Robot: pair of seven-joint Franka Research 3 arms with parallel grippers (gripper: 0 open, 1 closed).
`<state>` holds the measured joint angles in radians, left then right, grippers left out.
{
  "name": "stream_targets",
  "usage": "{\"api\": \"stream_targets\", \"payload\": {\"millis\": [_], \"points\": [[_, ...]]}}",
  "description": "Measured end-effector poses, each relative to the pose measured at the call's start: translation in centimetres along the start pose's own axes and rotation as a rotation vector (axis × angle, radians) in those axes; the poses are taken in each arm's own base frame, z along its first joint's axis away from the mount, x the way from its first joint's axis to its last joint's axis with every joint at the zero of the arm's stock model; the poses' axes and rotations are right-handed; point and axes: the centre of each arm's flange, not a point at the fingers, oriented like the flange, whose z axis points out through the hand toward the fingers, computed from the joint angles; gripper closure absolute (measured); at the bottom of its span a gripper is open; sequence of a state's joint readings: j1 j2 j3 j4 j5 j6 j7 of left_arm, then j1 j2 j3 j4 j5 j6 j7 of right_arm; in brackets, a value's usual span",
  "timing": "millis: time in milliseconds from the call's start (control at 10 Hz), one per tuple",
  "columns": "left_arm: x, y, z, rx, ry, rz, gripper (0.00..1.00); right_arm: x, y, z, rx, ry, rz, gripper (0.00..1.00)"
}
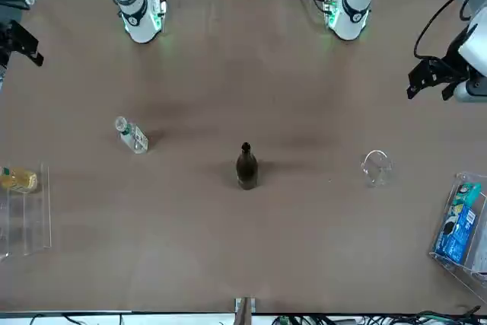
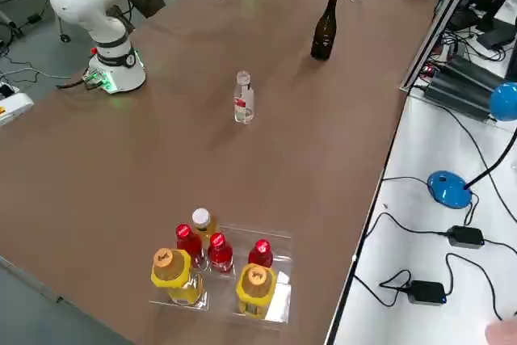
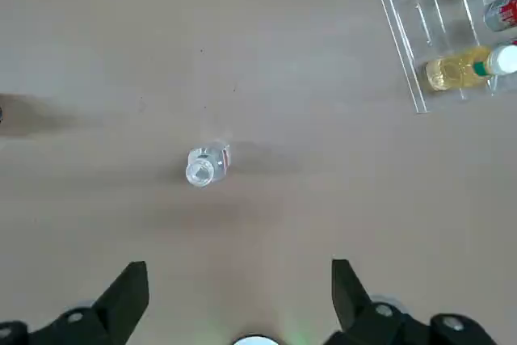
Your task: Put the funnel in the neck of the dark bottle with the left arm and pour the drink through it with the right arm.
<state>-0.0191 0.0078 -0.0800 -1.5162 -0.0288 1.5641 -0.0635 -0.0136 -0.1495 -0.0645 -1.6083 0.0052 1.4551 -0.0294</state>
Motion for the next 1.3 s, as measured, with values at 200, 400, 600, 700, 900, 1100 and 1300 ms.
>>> {"api": "stream_targets", "payload": {"millis": [200, 400, 600, 700, 900, 1100, 1300], "points": [[0.5, 0.3, 1.1, 0.0, -0.02, -0.031, 0.02, 0.0, -0.2, 0.0, 0.0, 0.001, -0.003, 0.0], [1.0, 0.5, 2.3, 0.0, -0.04, -0.043, 0.02, 0.0, -0.2, 0.0, -0.001, 0.001, -0.004, 0.0], [1.2, -0.1, 3.8, 0.093, -0.06, -0.033, 0.02, 0.0, -0.2, 0.0, -0.001, 0.001, -0.004, 0.0], [1.4, 0.1, 5.2, 0.142, -0.063, -0.016, 0.02, 0.0, -0.2, 0.0, -0.001, 0.001, -0.004, 0.0], [1.9, -0.3, 9.9, 0.246, -0.075, 0.021, 0.02, 0.0, -0.3, 0.0, -0.001, 0.001, -0.005, 0.0], [2.1, -1.0, 16.7, 0.333, -0.057, 0.085, 0.01, 0.0, -0.3, 0.0, -0.001, 0.001, -0.005, 0.0], [1.6, -1.5, 21.7, 0.381, -0.037, 0.074, 0.01, 0.0, -0.3, 0.0, -0.001, 0.001, -0.006, 0.0]]}}
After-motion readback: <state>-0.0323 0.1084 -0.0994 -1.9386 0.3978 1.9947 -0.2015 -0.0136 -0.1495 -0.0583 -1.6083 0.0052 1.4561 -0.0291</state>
